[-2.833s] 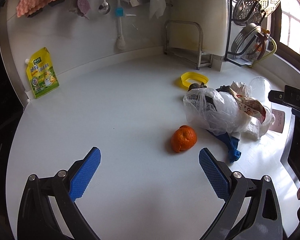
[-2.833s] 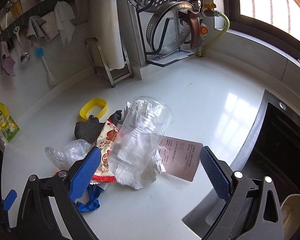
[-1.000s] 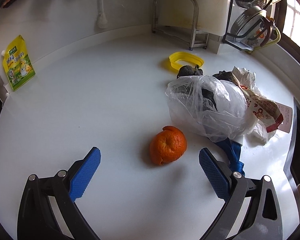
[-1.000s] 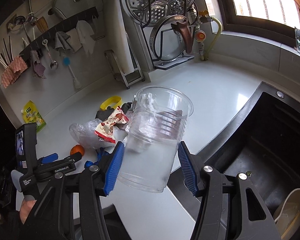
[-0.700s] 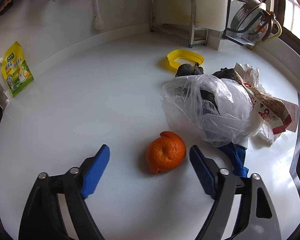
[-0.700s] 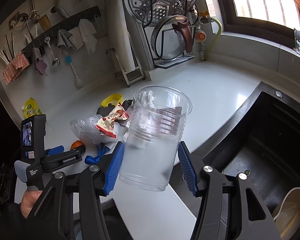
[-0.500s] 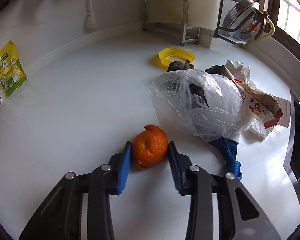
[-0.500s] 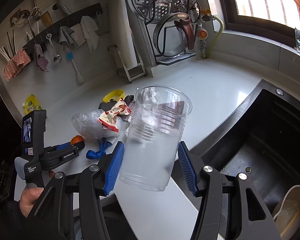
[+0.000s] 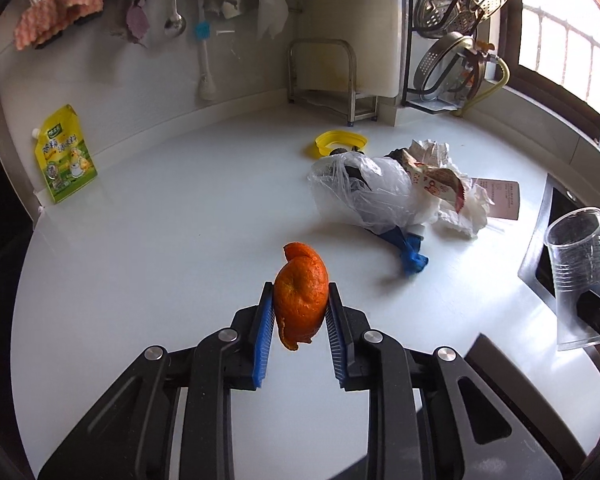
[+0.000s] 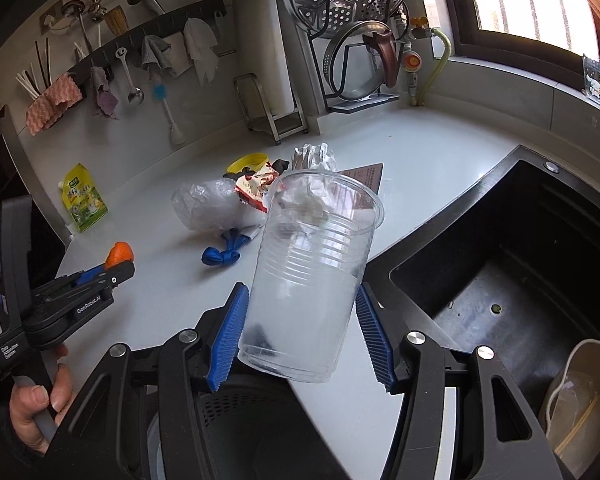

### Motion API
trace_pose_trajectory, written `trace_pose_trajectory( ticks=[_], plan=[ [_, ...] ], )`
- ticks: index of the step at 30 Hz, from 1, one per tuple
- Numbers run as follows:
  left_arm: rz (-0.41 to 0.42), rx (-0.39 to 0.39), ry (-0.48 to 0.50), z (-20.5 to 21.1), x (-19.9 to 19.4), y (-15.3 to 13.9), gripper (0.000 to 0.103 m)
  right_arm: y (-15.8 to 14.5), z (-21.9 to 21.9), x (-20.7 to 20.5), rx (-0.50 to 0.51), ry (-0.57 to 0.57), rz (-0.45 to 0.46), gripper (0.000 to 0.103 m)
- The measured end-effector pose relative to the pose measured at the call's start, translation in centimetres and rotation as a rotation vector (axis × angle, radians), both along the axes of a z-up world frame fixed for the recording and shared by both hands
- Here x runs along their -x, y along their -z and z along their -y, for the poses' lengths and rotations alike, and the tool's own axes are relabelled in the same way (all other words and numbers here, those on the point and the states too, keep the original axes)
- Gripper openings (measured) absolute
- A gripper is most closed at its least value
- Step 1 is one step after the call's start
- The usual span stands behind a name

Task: Collect trash
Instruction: 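Carry the cup and tangerine over the blue basket bin with both tools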

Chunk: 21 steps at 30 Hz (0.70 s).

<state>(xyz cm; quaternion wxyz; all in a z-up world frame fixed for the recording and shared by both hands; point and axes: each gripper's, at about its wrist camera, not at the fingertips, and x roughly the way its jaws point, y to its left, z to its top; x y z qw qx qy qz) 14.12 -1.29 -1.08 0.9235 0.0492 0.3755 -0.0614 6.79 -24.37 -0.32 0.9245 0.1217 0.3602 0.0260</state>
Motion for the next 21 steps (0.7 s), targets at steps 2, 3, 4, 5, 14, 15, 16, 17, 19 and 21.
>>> trace_pose_trajectory(
  ticks=[2,3,4,5,14,15,16,17,19,21],
  plan=[
    [0.009,0.004,-0.002,-0.1,2.1,-0.4,0.025,0.1,-0.5,1.4,0.003,-0.003,-0.003,0.054],
    [0.012,0.008,0.002,-0.1,3.1,-0.6,0.025,0.2,-0.7,2.1,0.005,-0.006,-0.006,0.054],
    [0.016,0.009,0.005,0.0,4.2,-0.6,0.025,0.3,-1.1,2.9,0.01,-0.009,-0.007,0.054],
    [0.022,0.005,0.009,0.1,5.0,-0.6,0.025,0.5,-1.3,3.7,0.018,-0.011,-0.011,0.054],
    [-0.008,0.006,0.057,1.1,11.1,1.4,0.025,2.4,-3.5,10.0,0.032,-0.048,-0.041,0.054],
    [-0.014,-0.002,0.06,1.2,11.6,1.8,0.025,2.7,-3.6,10.7,0.034,-0.055,-0.047,0.054],
    [-0.02,-0.006,0.062,1.3,12.0,2.2,0.025,2.9,-3.8,11.3,0.035,-0.062,-0.053,0.054],
    [-0.027,-0.007,0.062,1.3,12.4,2.6,0.025,3.1,-4.0,11.8,0.036,-0.068,-0.056,0.054],
    [-0.047,-0.001,0.063,1.2,13.0,3.4,0.025,3.6,-4.2,12.8,0.035,-0.077,-0.065,0.054],
    [-0.069,0.003,0.064,1.2,13.4,4.2,0.025,4.1,-4.3,13.4,0.036,-0.08,-0.077,0.054]
  ],
)
